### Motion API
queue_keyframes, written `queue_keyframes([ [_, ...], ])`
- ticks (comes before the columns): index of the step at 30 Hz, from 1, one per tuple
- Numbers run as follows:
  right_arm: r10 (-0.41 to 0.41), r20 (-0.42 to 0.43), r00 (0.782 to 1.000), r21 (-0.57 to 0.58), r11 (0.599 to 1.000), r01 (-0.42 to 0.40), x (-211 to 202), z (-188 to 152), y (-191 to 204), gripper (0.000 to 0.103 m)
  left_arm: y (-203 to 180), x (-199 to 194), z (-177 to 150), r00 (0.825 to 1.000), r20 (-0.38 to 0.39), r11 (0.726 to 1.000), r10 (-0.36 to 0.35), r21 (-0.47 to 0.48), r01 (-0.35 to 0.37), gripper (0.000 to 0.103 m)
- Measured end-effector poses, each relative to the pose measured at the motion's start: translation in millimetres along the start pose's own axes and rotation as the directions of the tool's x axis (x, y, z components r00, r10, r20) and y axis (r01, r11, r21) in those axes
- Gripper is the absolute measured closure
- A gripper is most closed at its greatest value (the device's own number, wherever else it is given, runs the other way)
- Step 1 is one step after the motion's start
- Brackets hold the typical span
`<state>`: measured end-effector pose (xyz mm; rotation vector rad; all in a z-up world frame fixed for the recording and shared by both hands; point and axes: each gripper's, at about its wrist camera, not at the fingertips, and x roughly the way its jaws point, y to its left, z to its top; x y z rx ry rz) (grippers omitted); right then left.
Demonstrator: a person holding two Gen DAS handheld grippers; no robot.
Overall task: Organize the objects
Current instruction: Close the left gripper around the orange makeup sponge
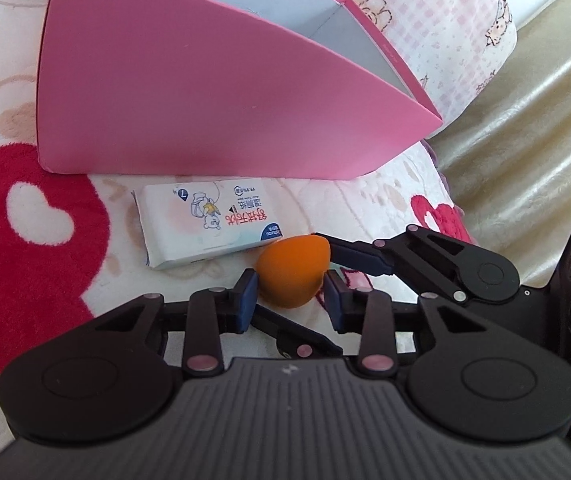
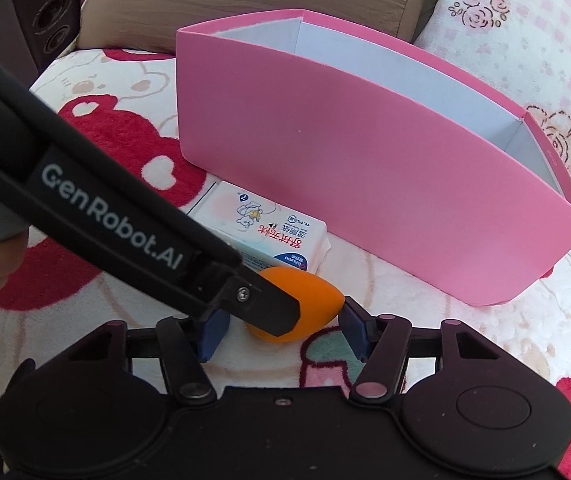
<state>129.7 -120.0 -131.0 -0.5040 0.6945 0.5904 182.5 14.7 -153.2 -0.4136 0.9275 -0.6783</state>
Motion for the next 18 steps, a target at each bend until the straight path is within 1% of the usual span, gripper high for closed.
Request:
queue_keyframes([
  [2,0.0,-0.001,1.0,0.005,1.0,0.0,-1,-1,1,0.04,0,-1,1,1.0,-0.008,1.0,-0.002,0.015,0.002,0.068],
  [6,0.001,-0.01,1.0,0.038,0.999,-0.001,-3,-3,2,0.043,-1,-3,3,1.0,-0.021,1.0,-0.017,0.014,0.017,0.068],
  [10,0.012,-0.026,1.0,0.1,0.995,-0.009,-4,-3,1,0.047,-9,-7,3,0.999,-0.032,0.999,0.007,0.049,-0.006,0.068],
  [13,0.027,-0.034,0.999,0.145,0.989,-0.022,-6,-3,2,0.048,-12,-12,5,0.999,-0.044,0.999,0.013,0.049,-0.01,0.066],
  [18,0.043,-0.066,0.997,0.193,0.981,-0.029,-9,1,7,0.048,-15,-19,10,0.996,-0.083,0.999,0.031,0.03,-0.029,0.066],
])
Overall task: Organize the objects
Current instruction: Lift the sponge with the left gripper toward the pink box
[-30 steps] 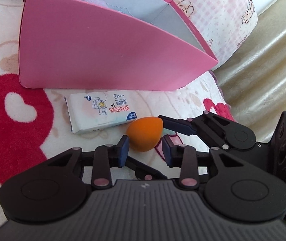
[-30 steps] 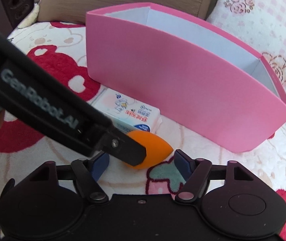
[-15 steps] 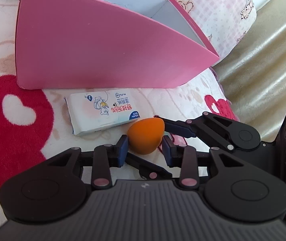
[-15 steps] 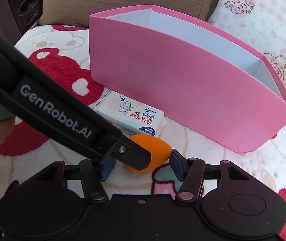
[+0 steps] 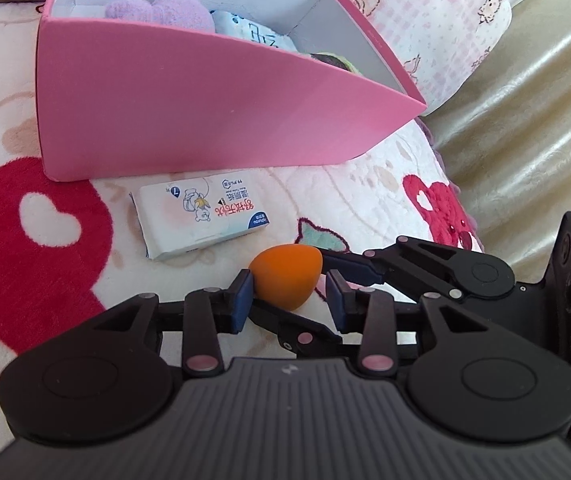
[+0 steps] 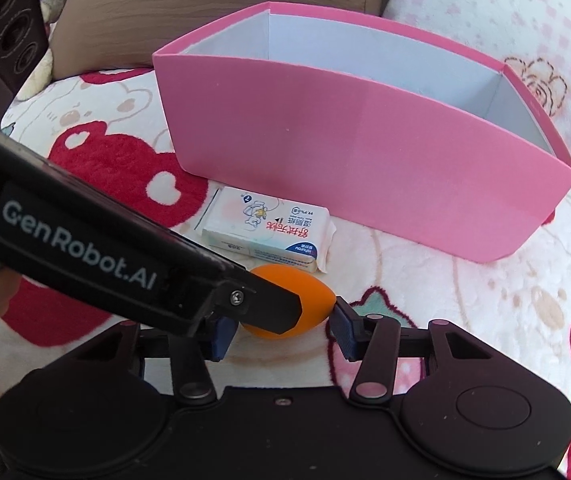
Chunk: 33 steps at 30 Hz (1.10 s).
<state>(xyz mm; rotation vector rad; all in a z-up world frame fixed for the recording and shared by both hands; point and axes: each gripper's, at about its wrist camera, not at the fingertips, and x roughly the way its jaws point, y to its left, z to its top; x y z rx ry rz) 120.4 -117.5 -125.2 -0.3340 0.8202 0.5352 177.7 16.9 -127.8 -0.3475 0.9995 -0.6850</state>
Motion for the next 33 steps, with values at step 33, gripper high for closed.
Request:
queue_keyframes([
  [33,0.021,-0.065,0.998,0.093,0.996,-0.015,-53,52,49,0.049,-37,-80,23,0.984,-0.106,0.989,0.144,-0.006,-0.145,0.068],
])
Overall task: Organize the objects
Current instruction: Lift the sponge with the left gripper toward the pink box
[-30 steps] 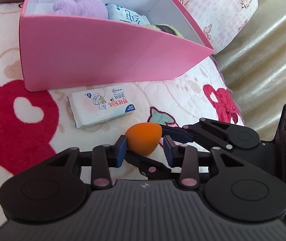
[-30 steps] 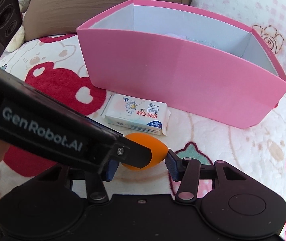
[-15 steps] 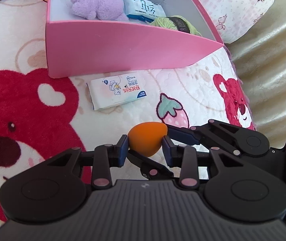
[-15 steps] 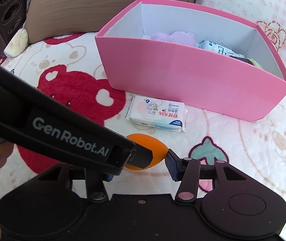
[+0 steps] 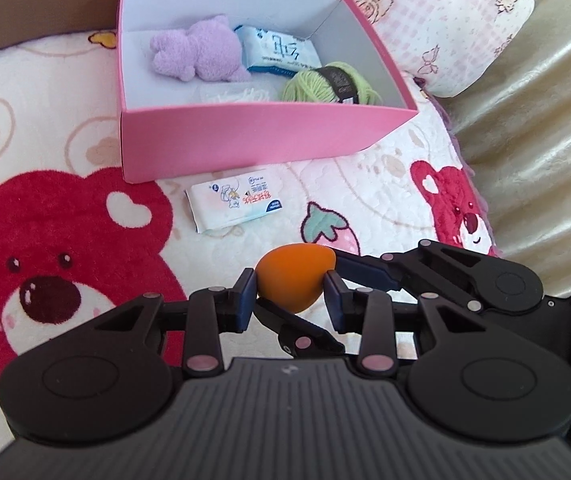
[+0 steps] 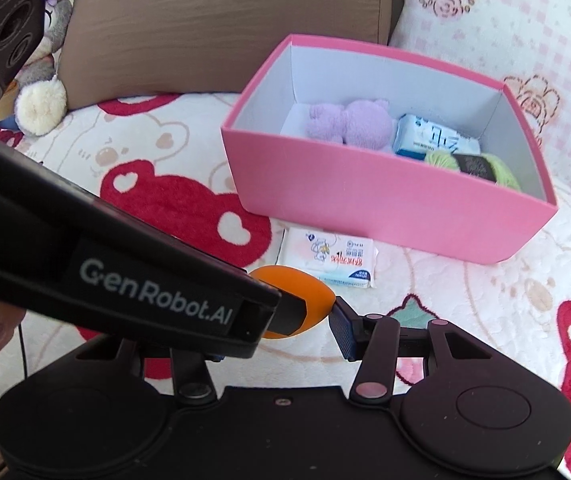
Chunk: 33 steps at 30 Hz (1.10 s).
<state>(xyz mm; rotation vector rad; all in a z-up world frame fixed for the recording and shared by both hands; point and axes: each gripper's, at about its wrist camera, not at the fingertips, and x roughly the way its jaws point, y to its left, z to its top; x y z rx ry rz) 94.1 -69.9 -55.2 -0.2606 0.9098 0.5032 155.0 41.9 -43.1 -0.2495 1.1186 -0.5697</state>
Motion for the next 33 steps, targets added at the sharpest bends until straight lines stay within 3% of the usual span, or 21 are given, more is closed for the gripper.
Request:
queue_keyframes([
  [6,0.0,0.035,0.999,0.014,1.0,-0.001,-26,10,0,0.049,-16,-27,0,0.998,0.067,0.999,-0.007,0.053,0.004,0.068],
  [16,-0.03,0.121,0.992,-0.074,0.996,0.039,-68,23,14,0.048,-33,-68,0,0.987,0.158,0.995,-0.011,0.097,-0.004,0.068],
  [22,-0.055,0.145,0.988,-0.102,0.992,0.07,-78,33,11,0.049,-50,-73,10,0.982,0.188,0.993,0.014,0.114,-0.036,0.069],
  [26,-0.021,0.143,0.989,-0.041,0.999,0.027,-78,43,-7,0.048,-55,-73,23,0.981,0.194,0.993,0.019,0.108,-0.041,0.068],
  [33,-0.005,0.164,0.986,-0.031,0.999,0.011,-84,60,-32,0.048,-68,-75,47,0.975,0.221,0.994,0.0,0.107,-0.024,0.069],
])
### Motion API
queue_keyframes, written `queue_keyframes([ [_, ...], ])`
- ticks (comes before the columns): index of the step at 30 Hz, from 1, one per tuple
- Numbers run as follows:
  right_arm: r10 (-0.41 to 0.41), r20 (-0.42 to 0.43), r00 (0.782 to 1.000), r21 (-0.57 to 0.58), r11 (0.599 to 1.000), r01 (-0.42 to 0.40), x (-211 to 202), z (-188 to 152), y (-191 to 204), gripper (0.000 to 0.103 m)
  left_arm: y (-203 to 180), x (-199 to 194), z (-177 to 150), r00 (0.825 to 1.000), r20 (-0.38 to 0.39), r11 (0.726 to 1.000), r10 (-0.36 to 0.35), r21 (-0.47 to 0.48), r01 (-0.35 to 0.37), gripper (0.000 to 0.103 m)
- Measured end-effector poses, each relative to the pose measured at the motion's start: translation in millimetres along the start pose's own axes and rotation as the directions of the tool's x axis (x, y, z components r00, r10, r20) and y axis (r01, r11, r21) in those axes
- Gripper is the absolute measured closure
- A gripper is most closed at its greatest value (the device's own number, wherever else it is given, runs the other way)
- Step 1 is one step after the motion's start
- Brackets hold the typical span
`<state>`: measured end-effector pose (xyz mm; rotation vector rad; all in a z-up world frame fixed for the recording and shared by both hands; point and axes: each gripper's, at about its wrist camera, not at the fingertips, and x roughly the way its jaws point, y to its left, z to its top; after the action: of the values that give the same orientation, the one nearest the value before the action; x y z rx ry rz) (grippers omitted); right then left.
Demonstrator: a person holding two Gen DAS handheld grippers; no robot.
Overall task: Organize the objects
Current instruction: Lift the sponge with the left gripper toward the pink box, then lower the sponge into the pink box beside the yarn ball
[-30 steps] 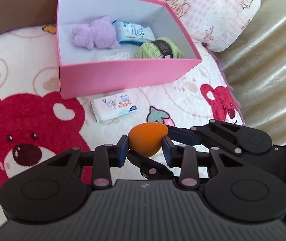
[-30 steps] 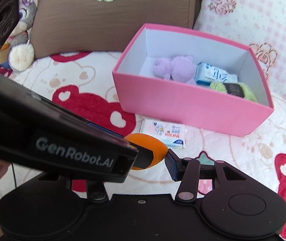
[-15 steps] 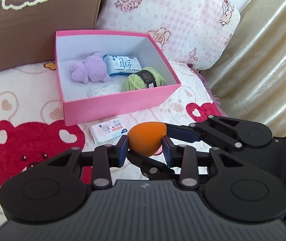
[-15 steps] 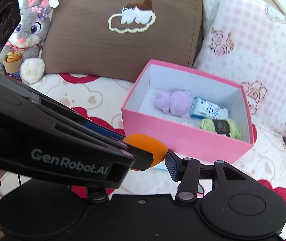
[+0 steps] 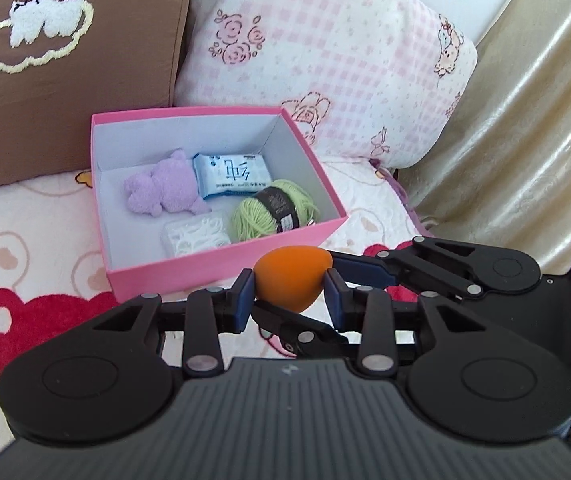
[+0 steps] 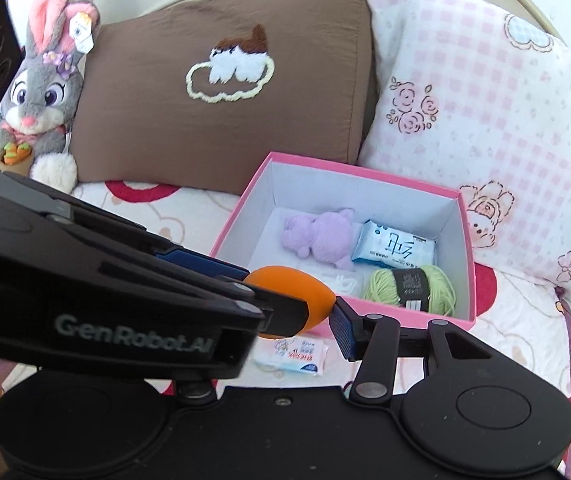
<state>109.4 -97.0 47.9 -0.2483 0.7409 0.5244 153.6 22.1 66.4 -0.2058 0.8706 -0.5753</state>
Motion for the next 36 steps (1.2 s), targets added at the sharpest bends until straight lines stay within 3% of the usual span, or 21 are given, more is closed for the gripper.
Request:
queue_keyframes([
  [5,0.024,0.027,0.999,0.031,0.999,-0.025,-1,10,-20,0.048,0,4,20,0.999,-0.006,0.999,-0.033,-0.022,0.033,0.068],
  [12,0.084,0.068,0.994,0.141,0.986,-0.093,7,20,-58,0.048,-8,20,44,1.0,0.014,1.0,-0.023,0.007,0.023,0.069],
  [15,0.128,0.018,0.992,0.177,0.976,-0.13,25,26,-70,0.048,3,33,48,1.0,0.001,0.999,-0.028,-0.028,0.028,0.069],
  [25,0.158,-0.074,0.985,0.152,0.978,-0.145,93,50,-105,0.048,38,95,76,0.999,-0.03,0.988,-0.011,-0.156,0.006,0.069],
  [36,0.198,-0.194,0.961,0.185,0.969,-0.162,166,60,-138,0.047,67,167,94,0.994,-0.111,0.966,0.001,-0.258,-0.03,0.069],
])
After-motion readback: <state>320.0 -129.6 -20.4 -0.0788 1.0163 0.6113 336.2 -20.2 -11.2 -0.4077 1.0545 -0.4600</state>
